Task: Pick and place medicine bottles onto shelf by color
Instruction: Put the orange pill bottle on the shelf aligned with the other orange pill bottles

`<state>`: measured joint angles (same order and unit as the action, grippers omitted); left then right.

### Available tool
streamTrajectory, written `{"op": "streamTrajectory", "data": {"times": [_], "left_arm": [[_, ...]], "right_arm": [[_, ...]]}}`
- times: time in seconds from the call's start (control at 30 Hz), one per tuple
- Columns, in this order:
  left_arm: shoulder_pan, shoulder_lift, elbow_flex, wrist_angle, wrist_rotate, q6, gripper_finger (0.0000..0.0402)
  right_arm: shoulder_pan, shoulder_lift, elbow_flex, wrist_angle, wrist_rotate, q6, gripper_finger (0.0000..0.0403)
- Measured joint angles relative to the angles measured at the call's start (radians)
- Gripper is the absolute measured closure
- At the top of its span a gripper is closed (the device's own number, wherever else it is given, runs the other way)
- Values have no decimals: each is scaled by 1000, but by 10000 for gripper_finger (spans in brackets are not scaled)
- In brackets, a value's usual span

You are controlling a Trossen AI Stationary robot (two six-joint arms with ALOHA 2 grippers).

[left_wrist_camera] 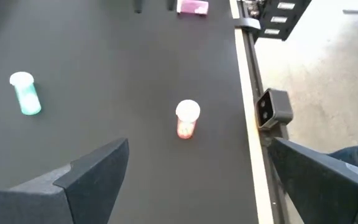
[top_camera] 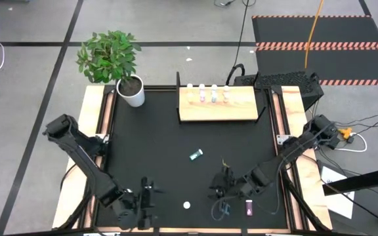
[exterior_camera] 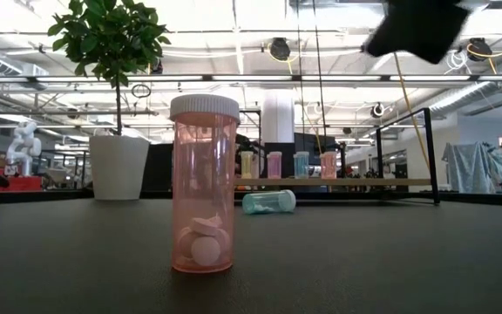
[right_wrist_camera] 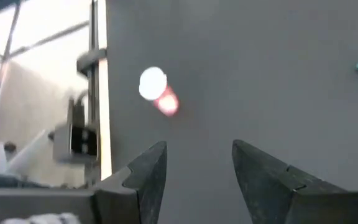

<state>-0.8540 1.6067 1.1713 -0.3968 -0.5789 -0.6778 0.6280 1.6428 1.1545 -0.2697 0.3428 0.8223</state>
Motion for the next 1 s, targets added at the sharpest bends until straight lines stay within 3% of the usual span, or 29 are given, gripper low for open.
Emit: {"op": "streamTrajectory", "data": {"times": [0.1,0.23,0.33,0.47,0.57,0.83,1.0], "left_arm": [[15,32,0,24,2,17,9],[32,65,0,33,4,5,9],[48,78,0,33,4,-8,9],[74,77,0,33,27,23,9],[101,78,0,33,36,48,9],[142,78,0,33,88,48,9],[139,78,0,30,97,56,9]], "right_arm": [[34,10,0,-89,-4,124,227],[78,-7,0,-264,-41,488,227],[111,-22,0,-447,-168,811,227],[154,-21,0,-596,-341,1024,227],[180,-21,0,-604,-426,1092,227],[205,-21,-20,-596,-424,1167,224],[203,-21,-114,-432,-433,1190,192]]}}
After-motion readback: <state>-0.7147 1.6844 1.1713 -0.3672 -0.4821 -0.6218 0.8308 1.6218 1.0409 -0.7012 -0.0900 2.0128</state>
